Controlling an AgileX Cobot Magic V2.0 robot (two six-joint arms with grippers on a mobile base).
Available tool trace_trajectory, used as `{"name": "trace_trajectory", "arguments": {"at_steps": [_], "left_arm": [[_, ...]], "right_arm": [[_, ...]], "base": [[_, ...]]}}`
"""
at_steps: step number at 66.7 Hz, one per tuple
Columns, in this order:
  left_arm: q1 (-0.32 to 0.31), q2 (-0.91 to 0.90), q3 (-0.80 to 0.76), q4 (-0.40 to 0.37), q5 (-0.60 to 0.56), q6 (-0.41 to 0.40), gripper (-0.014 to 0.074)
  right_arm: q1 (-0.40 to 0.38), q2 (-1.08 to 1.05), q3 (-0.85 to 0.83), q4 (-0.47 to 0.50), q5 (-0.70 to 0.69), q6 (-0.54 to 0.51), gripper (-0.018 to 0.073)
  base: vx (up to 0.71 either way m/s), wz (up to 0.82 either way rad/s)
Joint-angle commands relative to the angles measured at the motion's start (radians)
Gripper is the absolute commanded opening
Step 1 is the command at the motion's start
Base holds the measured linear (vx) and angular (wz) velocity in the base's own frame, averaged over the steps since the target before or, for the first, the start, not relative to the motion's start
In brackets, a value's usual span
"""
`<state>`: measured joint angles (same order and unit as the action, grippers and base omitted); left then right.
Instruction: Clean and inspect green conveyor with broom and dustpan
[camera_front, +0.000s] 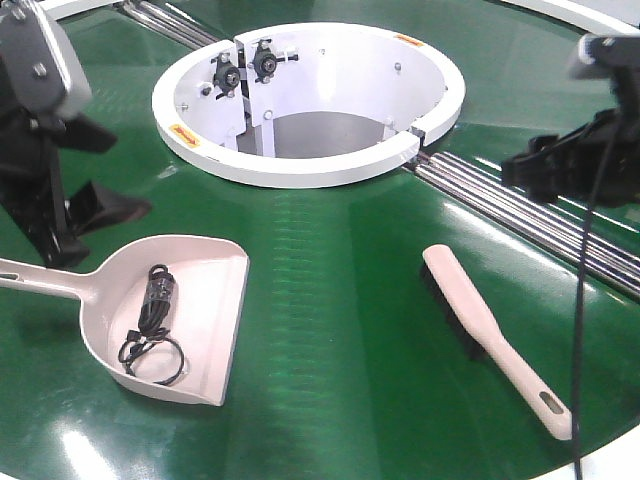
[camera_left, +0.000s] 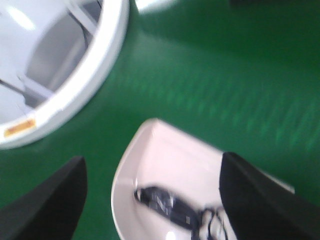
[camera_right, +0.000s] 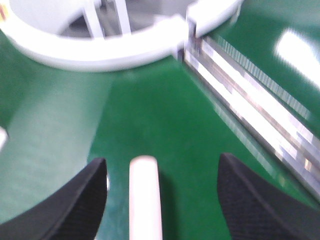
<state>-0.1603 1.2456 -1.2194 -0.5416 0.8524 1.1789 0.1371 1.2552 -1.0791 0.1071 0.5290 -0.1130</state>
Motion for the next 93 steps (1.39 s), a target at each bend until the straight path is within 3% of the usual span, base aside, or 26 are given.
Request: {"name": "trace_trajectory", "arguments": {"at_steps": [1, 6, 9, 21, 29, 35, 42, 51, 68, 74, 86, 93], "left_arm": [[-0.007, -0.068, -0.028, -0.09, -0.08, -0.027, 0.0525], [-0.007, -0.109, -0.028, -0.072, -0.107, -0.11, 0.0524], [-0.007, -0.132, -0.028, -0.029, -0.141, -0.213, 0.0524], [-0.007, -0.237, -0.024, 0.264, -0.21, -0.673, 0.0524], [-0.007, -0.362, 0.077, 0.437, -0.321, -0.824, 0.0524], [-0.007, -0.483, 0.214, 0.513, -0.439, -0.914, 0.0524], [-0.007, -0.639, 0.397, 0.522, -0.582, -0.942, 0.0524], [-0.007, -0.792, 0.608, 0.521, -0.669, -0.942, 0.0524], [-0.007, -0.94, 0.906, 0.511, -0.687, -0.954, 0.0524], [-0.007, -0.956, 0.971, 0.513, -0.716, -1.017, 0.0524], [-0.007, -0.955, 1.011, 0.522, -0.761, -1.014, 0.0518], [-0.007, -0.955, 1.011, 0.549, -0.756, -0.984, 0.0393]], "right_arm": [[-0.006, -0.084, -0.017, -0.001, -0.107, -0.017, 0.0463], [-0.006, -0.148, 0.022, -0.002, -0.147, -0.017, 0.0463], [-0.006, -0.19, 0.056, -0.002, -0.184, -0.018, 0.0462], [-0.006, -0.375, 0.206, -0.005, -0.275, -0.019, 0.0445], [-0.005, -0.486, 0.284, -0.005, -0.277, -0.019, 0.0433], [-0.005, -0.569, 0.341, -0.005, -0.312, -0.02, 0.0428], [-0.005, -0.654, 0.42, -0.005, -0.356, -0.02, 0.0419], [-0.005, -0.764, 0.553, -0.006, -0.419, -0.049, 0.0406], [-0.005, -0.915, 0.786, 0.001, -0.434, -0.066, 0.0391], [-0.005, -0.919, 0.835, 0.003, -0.45, -0.065, 0.0391], [-0.005, -0.919, 0.863, 0.002, -0.508, -0.064, 0.0375], [-0.005, -0.919, 0.863, 0.0, -0.512, -0.064, 0.0258]], "base": [[0.0, 0.0], [0.0, 0.0], [0.0, 0.0], [0.0, 0.0], [0.0, 0.0], [0.0, 0.0], [0.0, 0.0], [0.0, 0.0], [0.0, 0.0], [0.0, 0.0], [0.0, 0.0], [0.0, 0.0]]}}
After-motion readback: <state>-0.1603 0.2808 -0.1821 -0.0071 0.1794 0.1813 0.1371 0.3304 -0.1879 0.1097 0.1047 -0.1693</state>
